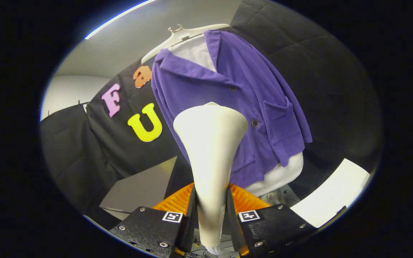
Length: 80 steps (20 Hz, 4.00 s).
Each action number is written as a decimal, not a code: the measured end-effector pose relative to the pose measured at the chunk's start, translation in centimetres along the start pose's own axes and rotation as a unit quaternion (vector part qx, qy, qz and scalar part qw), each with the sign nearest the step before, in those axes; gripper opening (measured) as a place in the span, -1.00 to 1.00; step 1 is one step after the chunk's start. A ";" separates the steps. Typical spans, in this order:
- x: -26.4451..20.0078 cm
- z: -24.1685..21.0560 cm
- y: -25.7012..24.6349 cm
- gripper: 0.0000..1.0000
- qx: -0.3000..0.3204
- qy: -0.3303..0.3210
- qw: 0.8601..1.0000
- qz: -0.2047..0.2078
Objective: Iron the clothes twice with a garment steamer, once on the left side and once on the right side.
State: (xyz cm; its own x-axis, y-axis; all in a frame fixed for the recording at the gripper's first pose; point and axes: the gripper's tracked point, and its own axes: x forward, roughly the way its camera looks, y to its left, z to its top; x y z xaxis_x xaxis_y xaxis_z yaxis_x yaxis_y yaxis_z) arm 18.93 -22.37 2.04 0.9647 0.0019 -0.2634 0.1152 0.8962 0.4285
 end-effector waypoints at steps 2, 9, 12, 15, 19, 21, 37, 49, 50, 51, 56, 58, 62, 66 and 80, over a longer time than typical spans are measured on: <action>-0.7 3.9 0.4 -0.16 -0.008 -0.047 0.999 0.007; -1.3 13.6 0.4 -0.16 -0.001 -0.144 0.990 -0.003; -1.0 16.5 0.3 -0.17 0.005 -0.177 0.984 -0.005; -1.0 18.0 0.3 -0.17 0.012 -0.195 0.981 -0.004; 0.9 20.9 0.6 -0.17 0.027 -0.226 0.974 -0.008; 2.1 22.0 0.2 -0.17 0.027 -0.239 0.970 -0.019; 10.7 20.3 -6.3 -0.17 0.052 -0.206 0.973 -0.086; 9.6 12.6 -9.5 -0.16 0.047 -0.129 0.985 -0.108; 9.6 12.0 -9.6 -0.16 0.047 -0.124 0.985 -0.109; 9.5 11.4 -9.7 -0.16 0.047 -0.119 0.986 -0.110; 9.5 8.9 -10.8 -0.16 0.048 -0.096 0.987 -0.120; 9.5 7.7 -11.4 -0.16 0.049 -0.086 0.987 -0.125; 9.5 5.4 -12.5 -0.16 0.051 -0.066 0.986 -0.141; 9.6 2.8 -14.3 -0.16 0.052 -0.043 0.985 -0.156; 12.2 -8.9 -16.8 -0.16 0.063 0.064 0.977 -0.195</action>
State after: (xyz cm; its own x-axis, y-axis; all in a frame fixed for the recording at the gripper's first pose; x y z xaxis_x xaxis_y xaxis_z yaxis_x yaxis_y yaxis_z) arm 26.67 -33.43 -16.09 0.8050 -0.2661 -0.5302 0.5042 0.7778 0.3752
